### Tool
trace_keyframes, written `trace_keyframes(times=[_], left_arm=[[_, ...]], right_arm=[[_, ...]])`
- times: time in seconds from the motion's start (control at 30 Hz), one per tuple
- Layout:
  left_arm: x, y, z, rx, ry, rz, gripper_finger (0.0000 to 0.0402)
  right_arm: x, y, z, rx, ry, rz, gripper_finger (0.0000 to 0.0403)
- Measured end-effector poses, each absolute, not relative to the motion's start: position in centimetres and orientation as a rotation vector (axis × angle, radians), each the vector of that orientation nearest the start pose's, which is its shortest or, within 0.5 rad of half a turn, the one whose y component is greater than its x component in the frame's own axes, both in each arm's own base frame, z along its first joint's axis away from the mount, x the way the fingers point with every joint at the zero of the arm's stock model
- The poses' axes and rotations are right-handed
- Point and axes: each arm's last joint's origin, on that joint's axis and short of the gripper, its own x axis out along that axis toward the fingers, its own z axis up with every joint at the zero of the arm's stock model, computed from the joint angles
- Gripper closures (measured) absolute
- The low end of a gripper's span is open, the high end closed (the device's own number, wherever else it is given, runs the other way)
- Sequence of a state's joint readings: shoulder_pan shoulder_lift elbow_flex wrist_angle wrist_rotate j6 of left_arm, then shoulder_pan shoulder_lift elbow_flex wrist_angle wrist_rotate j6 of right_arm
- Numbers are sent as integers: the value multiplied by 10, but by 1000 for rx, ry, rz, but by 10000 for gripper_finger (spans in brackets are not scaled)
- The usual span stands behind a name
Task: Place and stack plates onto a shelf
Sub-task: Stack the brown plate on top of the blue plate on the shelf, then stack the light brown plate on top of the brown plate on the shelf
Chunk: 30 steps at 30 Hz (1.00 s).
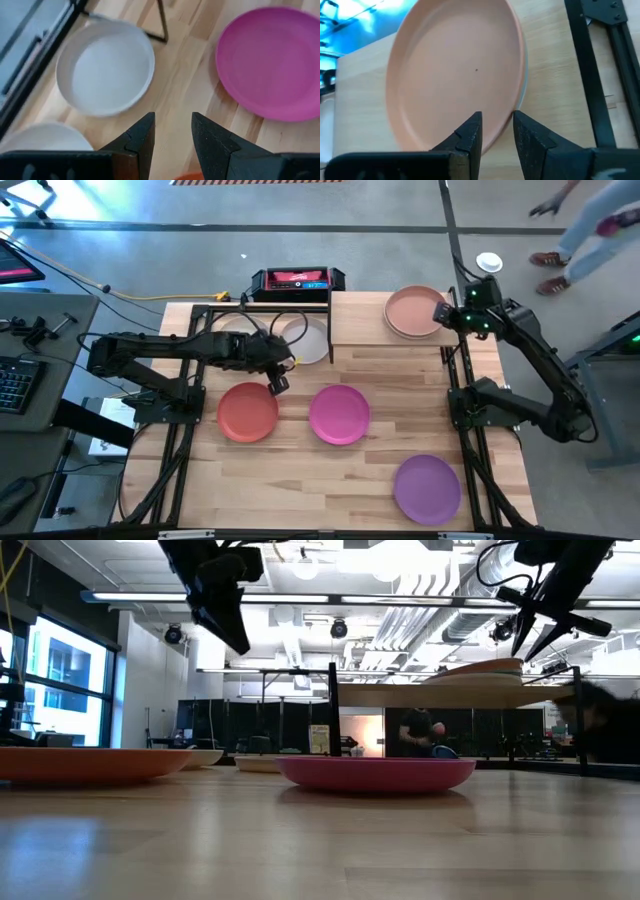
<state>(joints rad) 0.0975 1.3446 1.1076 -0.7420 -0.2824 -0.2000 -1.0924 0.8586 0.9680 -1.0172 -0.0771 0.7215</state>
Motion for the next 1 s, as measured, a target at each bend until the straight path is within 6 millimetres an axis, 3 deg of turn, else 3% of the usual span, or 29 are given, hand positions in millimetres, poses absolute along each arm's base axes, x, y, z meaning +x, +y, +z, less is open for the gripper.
trace_keyframes(times=[0.43, 0.8, 1.0], left_arm=[[269, 35, 285, -31, 896, 431, 284], [257, 53, 244, 227, 1040, 360, 284], [260, 66, 227, 317, 1046, 311, 284]], right_arm=[[59, -98, 329, 1155, 316, -1013, 315], [56, -75, 336, 1151, 279, -854, 315], [57, -71, 334, 1140, 315, -892, 315]])
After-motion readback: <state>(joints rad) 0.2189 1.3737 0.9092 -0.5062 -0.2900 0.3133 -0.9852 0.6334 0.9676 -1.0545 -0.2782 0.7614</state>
